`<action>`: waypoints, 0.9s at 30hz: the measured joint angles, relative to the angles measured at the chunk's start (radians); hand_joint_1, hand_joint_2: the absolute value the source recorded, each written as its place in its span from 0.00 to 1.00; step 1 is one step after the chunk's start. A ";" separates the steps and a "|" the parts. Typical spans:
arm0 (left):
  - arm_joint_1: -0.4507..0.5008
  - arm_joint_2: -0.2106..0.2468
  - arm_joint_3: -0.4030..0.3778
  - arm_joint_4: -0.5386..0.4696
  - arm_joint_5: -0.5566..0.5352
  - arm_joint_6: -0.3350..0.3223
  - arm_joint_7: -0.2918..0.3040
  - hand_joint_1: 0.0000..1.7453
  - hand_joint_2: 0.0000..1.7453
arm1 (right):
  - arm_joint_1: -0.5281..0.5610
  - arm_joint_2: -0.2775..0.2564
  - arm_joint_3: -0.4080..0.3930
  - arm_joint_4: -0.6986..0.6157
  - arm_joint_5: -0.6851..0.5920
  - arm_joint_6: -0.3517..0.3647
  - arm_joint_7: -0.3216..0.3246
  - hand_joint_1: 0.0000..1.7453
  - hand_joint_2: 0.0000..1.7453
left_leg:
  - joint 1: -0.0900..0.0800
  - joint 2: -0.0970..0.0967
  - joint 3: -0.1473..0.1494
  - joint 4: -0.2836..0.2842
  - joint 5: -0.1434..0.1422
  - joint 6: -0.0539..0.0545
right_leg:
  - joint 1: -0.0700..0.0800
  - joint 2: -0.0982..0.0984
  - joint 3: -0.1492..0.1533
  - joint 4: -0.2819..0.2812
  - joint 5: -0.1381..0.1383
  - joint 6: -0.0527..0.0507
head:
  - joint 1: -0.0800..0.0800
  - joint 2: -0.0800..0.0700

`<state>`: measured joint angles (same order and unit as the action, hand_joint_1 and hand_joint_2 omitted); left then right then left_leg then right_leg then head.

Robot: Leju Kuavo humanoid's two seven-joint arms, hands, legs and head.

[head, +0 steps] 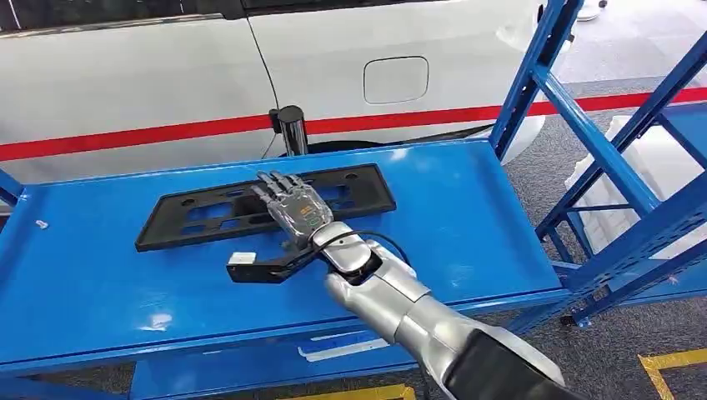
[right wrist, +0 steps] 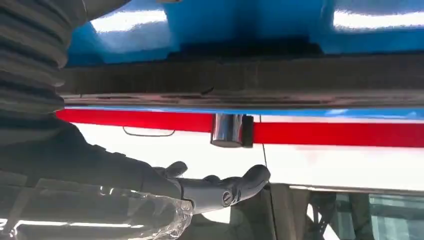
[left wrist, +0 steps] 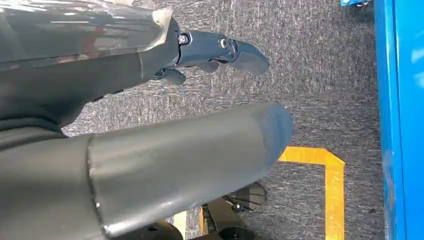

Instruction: Take the parts from the cabinet and place them on the table.

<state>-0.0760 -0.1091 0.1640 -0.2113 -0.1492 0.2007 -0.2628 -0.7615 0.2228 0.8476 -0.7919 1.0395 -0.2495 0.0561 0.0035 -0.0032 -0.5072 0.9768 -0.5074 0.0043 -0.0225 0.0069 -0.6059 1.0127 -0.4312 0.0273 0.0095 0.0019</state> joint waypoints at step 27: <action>-0.007 -0.010 -0.006 0.000 -0.011 0.013 0.018 0.00 0.00 | -0.101 0.064 -0.025 0.244 -0.018 -0.004 0.045 0.00 1.00 | 0.000 0.000 0.006 0.000 0.000 0.000 | 0.000 0.000 0.006 0.000 0.000 0.000 | 0.000 0.000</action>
<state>-0.0829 -0.1194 0.1583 -0.2113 -0.1598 0.2132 -0.2449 -0.8624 0.2865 0.8228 -0.5474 1.0212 -0.2537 0.1015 0.0034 -0.0032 -0.5012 0.9767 -0.5074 0.0043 -0.0225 0.0069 -0.6003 1.0126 -0.4312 0.0273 0.0095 0.0019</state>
